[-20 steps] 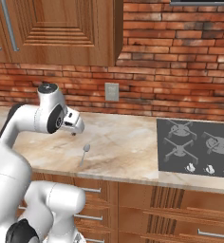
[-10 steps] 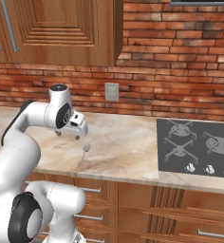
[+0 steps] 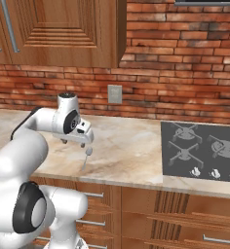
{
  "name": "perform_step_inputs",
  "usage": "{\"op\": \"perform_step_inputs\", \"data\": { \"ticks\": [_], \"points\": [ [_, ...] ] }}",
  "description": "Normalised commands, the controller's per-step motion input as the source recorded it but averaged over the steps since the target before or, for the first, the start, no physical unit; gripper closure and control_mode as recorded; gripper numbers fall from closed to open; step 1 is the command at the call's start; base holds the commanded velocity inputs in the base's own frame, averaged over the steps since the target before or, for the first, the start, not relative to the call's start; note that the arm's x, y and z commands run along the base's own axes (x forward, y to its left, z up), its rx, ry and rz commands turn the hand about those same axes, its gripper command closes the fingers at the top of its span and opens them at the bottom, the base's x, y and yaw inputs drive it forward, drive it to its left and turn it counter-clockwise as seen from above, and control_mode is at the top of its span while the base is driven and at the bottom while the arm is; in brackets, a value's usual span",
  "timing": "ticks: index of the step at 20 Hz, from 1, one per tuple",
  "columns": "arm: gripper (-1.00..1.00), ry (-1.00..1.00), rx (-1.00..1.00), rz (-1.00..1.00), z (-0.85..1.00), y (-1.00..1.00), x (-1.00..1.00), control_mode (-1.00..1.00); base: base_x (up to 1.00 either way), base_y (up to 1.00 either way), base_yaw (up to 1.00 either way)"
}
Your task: Organize the utensils by type. Pick up the wooden spoons from the counter and place them in the open cabinet. Then pick up the metallic utensils from the counter and place them in the open drawer.
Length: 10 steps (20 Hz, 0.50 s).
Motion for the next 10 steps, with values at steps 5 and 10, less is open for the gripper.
{"op": "perform_step_inputs", "data": {
  "ticks": [5,10],
  "points": [
    [-1.0,0.06,0.0,0.0,-0.1,-0.01,0.03,-1.0,0.0,0.0,0.0],
    [-1.0,0.06,0.0,0.0,-0.25,0.0,0.13,-1.0,0.0,0.0,0.0]
  ]
}}
